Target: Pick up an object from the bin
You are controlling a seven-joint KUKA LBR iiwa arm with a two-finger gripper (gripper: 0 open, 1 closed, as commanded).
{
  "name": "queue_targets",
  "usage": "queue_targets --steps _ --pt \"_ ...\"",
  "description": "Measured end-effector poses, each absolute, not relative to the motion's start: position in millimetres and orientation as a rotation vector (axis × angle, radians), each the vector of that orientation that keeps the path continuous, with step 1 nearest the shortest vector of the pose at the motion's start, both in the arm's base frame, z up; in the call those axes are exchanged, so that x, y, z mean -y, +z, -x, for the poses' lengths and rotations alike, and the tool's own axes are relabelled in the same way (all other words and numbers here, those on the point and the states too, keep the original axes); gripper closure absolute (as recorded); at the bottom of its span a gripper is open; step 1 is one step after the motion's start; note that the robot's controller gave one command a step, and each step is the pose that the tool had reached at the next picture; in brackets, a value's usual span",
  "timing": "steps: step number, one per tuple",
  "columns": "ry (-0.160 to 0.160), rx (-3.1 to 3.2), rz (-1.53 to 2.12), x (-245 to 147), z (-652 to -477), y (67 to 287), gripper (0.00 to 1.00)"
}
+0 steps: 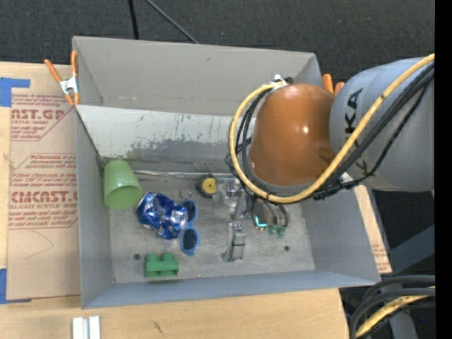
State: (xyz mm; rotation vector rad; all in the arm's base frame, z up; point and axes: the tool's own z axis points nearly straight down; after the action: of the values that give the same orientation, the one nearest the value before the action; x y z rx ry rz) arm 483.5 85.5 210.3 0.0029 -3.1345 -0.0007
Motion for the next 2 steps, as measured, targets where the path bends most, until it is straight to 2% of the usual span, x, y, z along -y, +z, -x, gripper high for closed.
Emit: queue_targets --steps 1,2 --pt "-0.004 3.131 0.248 -122.9 -548.7 66.5 0.00" --pt "-0.002 3.133 0.251 -121.2 -549.1 69.7 1.00"
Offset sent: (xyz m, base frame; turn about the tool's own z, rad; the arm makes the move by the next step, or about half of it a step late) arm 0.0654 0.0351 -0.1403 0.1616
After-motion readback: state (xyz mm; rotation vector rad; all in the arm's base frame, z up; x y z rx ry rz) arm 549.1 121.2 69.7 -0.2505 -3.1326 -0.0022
